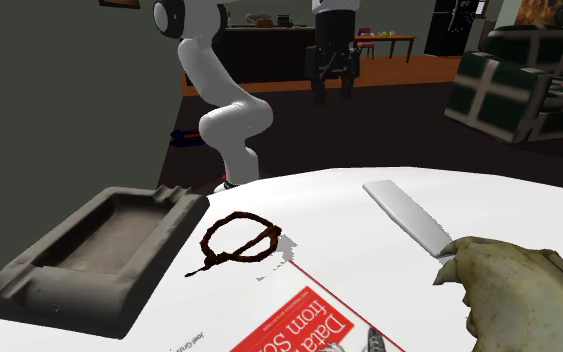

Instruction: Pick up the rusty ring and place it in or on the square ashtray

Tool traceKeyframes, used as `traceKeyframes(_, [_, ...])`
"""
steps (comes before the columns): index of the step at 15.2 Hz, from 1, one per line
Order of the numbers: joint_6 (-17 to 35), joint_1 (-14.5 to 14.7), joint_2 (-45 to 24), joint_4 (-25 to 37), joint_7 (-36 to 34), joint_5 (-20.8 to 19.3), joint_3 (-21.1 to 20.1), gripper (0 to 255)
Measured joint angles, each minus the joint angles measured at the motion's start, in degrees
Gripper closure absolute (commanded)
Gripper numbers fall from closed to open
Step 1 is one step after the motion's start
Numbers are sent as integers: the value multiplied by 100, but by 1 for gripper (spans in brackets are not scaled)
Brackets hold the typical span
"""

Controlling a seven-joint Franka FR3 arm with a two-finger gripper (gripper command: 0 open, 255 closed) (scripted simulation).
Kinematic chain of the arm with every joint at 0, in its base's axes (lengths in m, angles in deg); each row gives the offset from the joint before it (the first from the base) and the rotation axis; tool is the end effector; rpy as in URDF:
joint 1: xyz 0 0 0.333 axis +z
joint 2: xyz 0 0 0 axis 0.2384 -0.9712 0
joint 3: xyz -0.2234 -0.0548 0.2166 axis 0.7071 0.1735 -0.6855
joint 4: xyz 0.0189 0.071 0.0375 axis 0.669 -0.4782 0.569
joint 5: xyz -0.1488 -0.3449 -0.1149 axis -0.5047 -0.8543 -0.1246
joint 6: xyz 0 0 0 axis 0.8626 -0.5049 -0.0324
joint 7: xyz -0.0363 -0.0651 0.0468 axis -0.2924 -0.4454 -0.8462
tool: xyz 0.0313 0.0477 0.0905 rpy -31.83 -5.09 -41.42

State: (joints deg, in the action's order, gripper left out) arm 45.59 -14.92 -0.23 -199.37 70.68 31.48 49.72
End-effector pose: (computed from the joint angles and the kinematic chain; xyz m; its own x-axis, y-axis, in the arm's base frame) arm 0.3111 -0.0030 0.6162 0.9826 -0.0944 0.1601 -0.1109 -0.9890 0.0979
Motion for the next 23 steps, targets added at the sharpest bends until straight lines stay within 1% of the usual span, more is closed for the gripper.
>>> traceKeyframes(2, [35, -24, -18, -15, 48, -14, 74, 0])
traceKeyframes(4, [144, -99, -149, 7, 188, -44, 304, 0])
traceKeyframes(8, [384, -283, -398, 6, 585, -116, 898, 0])
traceKeyframes(12, [724, -428, -788, 20, 967, -126, 1483, 0])
traceKeyframes(14, [830, -483, -1053, 152, 1197, -101, 1800, 0])
traceKeyframes(19, [1127, -578, -1688, 373, 1754, 63, 2546, 0])
traceKeyframes(21, [1241, -564, -2098, 597, 2020, 216, 2878, 0])
traceKeyframes(23, [1330, -567, -2363, 696, 2236, 349, 3127, 0])
